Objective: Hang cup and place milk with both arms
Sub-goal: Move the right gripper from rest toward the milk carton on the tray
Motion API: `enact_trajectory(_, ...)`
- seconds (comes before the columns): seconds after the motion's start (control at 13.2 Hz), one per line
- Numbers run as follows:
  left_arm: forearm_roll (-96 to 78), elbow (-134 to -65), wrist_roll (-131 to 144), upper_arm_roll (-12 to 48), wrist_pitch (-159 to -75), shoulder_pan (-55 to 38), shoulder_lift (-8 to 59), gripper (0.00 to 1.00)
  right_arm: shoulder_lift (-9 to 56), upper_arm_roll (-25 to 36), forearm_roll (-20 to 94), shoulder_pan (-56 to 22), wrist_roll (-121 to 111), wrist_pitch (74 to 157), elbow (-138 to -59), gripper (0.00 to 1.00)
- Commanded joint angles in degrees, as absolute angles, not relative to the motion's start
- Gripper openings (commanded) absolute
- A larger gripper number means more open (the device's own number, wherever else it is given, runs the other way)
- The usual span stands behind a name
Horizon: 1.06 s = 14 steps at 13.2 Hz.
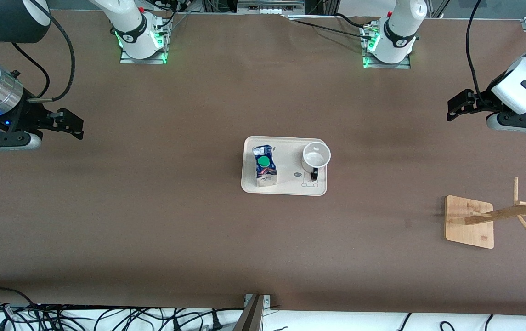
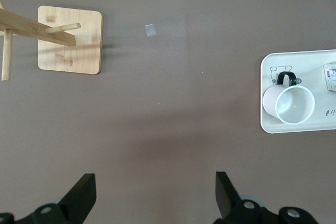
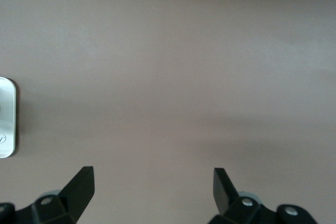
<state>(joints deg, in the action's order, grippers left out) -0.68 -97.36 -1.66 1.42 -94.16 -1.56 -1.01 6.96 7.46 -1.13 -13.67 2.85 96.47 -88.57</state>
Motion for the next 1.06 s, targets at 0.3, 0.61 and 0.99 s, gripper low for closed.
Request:
enact_trajectory(0.3,0.53,-95.54,-2.2,1.58,-93.08,-1.93,-0.26,1.0,6.86,7.38,-0.35,-13.97,3.34,95.71,-87.89,1.0)
enact_trajectory(0.61,0.53,-95.45,-2.2,1.67,-93.08,-2.11,-0.26,1.0,7.21,7.47,2.37,-13.8,2.55,96.5,-87.8,1.0)
enact_trajectory(0.99,0.44,-95.36,-2.29,1.67,-92.81,-2.11,-0.35,1.0,14.41,7.29,2.46,-18.09,0.8,94.84,-87.98,1.0)
